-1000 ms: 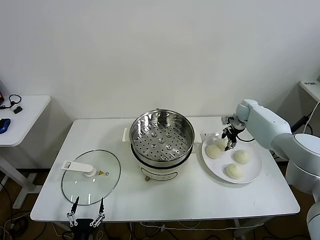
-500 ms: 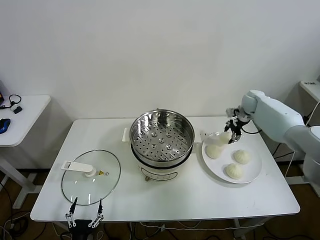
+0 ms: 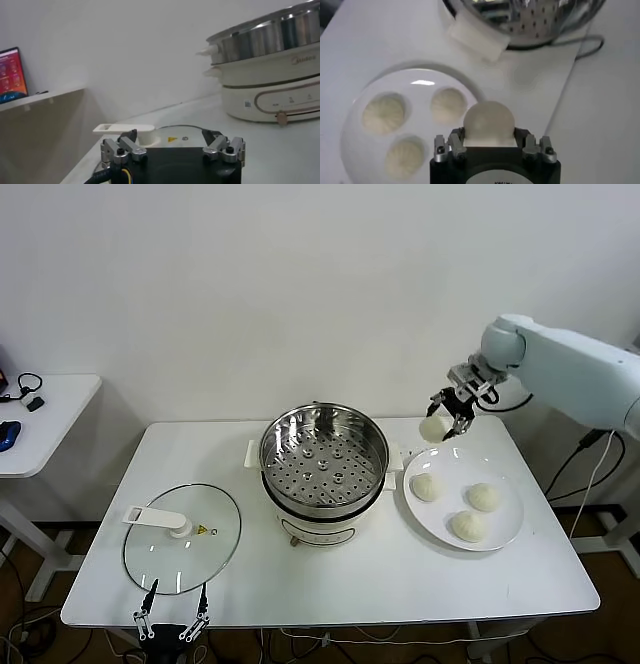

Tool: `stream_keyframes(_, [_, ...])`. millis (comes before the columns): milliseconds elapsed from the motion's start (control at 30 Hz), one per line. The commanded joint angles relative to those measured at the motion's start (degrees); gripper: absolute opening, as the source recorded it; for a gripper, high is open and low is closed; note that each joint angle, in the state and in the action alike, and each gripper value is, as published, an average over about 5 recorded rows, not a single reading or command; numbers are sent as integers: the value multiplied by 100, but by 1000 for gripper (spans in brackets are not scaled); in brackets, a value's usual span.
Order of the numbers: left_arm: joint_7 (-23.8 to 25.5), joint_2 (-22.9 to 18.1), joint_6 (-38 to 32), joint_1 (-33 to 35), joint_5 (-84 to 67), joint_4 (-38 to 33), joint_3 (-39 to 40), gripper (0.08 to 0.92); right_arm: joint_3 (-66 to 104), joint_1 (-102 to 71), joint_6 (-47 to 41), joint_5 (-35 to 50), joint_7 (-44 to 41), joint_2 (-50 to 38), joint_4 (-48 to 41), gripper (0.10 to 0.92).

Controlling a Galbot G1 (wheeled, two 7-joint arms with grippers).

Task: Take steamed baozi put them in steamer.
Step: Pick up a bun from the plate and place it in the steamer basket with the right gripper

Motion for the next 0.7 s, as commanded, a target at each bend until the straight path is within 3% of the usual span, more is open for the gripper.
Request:
stream_keyframes(33, [-1, -5, 5, -5, 14, -6, 13, 823, -408, 957, 1830, -339, 379, 388, 591, 659])
stream_keyframes(167, [-5, -14, 4, -2, 16, -33, 26, 823, -125, 762, 2334, -659, 747, 1015, 275, 660])
stream_keyframes(433, [-19, -29, 6, 7, -17, -98, -32, 823, 284, -22, 2413, -1268, 1063, 2256, -698, 662])
stream_keyframes(700, [-21, -71, 13, 6, -25, -143, -46, 823, 304, -551, 2413, -1417, 1077, 2646, -902, 670])
